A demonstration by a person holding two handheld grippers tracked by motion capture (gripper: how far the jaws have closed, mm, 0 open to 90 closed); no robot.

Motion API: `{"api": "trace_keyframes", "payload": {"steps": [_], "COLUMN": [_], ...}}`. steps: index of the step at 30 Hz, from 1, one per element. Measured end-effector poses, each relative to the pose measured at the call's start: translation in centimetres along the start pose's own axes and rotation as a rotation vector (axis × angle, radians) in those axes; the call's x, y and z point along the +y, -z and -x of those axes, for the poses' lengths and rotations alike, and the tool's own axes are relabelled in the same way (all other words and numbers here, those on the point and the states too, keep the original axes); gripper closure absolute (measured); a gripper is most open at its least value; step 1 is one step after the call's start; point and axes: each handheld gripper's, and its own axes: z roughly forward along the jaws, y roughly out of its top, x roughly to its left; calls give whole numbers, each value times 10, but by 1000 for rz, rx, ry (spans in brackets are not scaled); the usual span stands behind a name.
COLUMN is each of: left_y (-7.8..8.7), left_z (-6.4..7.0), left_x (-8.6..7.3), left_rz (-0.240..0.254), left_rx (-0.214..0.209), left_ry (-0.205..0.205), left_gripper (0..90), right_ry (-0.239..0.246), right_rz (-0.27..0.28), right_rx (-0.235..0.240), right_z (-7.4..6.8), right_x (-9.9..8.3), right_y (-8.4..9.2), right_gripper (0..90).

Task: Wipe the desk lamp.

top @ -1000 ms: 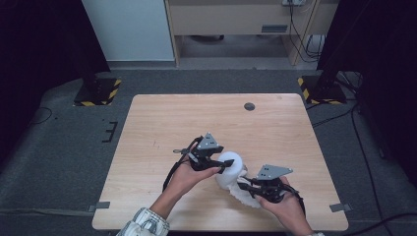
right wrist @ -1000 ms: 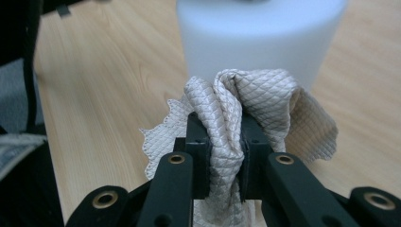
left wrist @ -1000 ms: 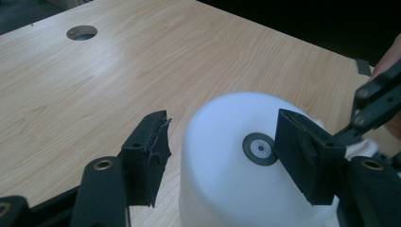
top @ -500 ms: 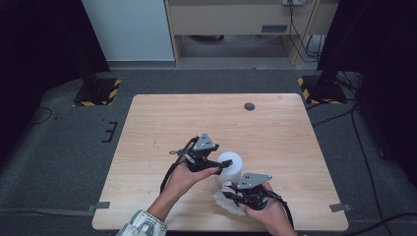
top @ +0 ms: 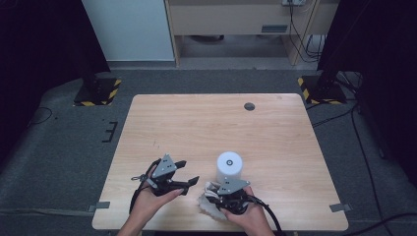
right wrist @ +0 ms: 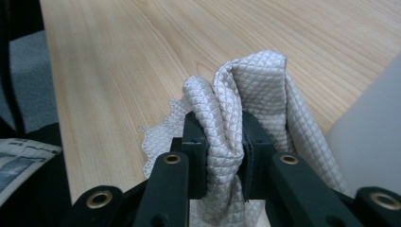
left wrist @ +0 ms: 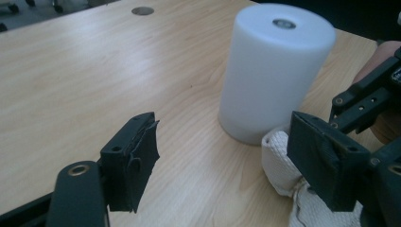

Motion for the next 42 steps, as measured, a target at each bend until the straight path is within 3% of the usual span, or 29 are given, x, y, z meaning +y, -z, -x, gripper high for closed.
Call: {"api": "trace_keyframes", "payload": {"steps": [4,7,11,16,22,27,35,42], "left_y": [5,2,-1,0,1,0,-1,-5], "left_z": [-1,-2,-1,0,1,6,14,31], "left_x": [-2,-8,-9,-12,-12,-11,-10,-13], "left_rz": [14,-6,-22,-20,-11,-5,6,-22], "left_rx": [1,3,2,9,0,-23,-57,-108], "left_ry": [14,27,28,35,37,25,15,-38], "left_gripper": [247,245,233,206,197,185,175,125], "right_ry": [11,33,20,15,7,15,22,20], "right_rz": [-22,-36,-34,-10,9,10,8,-5], "right_rx": [-6,-19,-23,-29,-3,-19,-10,-26], "right_z": [-6,-11,-8,-9,-9,-9,-8,0], "right_x": [-2,-3,-4,-2,1,2,0,-6], "right_y": [-11,-17,-20,-12,1,9,24,38], "right_gripper": [738,709,625,471,386,296,354,363]}}
